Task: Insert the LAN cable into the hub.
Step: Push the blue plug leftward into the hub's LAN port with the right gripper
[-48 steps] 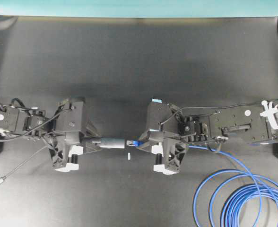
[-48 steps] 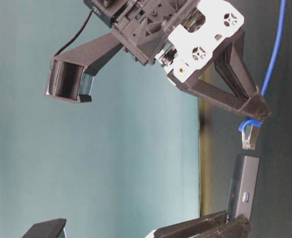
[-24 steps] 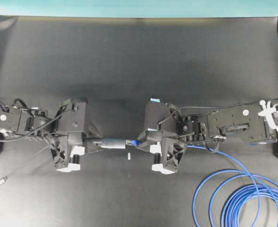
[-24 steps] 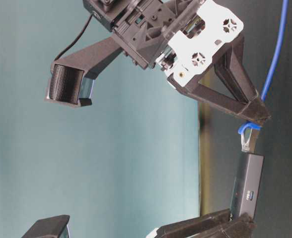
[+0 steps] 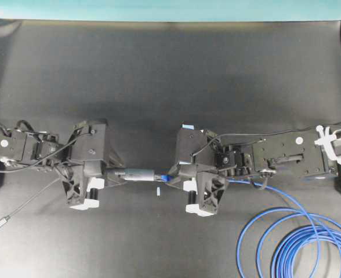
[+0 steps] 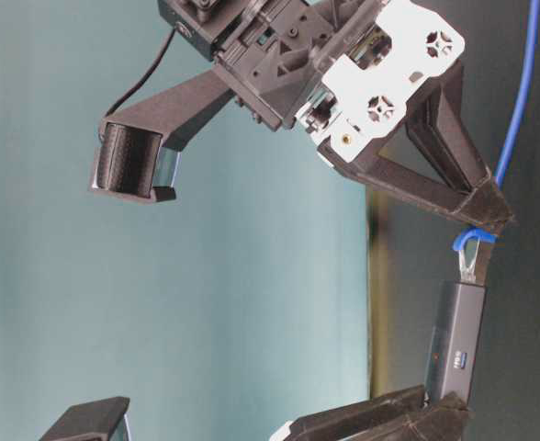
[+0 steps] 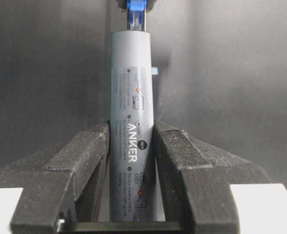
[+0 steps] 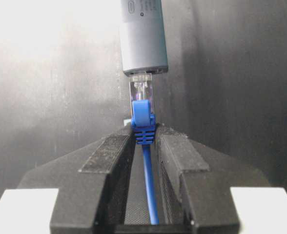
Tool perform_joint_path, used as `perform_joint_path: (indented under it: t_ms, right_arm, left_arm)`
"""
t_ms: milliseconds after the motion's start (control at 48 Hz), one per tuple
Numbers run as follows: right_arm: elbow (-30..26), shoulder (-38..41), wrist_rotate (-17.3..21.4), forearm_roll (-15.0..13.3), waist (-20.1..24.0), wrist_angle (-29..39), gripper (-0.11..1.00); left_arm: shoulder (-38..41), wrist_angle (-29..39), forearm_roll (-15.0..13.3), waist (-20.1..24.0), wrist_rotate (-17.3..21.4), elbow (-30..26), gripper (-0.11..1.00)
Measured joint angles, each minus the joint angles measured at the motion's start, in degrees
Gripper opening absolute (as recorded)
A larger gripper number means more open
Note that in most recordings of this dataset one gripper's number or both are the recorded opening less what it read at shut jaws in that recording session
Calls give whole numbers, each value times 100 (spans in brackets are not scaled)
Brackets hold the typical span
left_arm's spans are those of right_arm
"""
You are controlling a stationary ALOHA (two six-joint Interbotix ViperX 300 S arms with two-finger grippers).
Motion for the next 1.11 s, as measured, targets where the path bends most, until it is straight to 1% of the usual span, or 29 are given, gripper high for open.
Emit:
perform_joint_path:
  t_ms: [417,709,938,1105]
  right_arm:
    - [9,35,0,0,0,26,13]
    - [-105,70,-9,-18,-26,501,13]
    - [-202,141,-9,-53,-35,580,13]
    - [-202,141,-18,-53,-26,633,13]
  left_arm:
    - [123,18,0,-18,114,-123,28]
    - [149,79,0,0,123,-176,28]
    - [185,141,0,-9,132,-237,28]
    - [193,299,0,-26,220,-272,28]
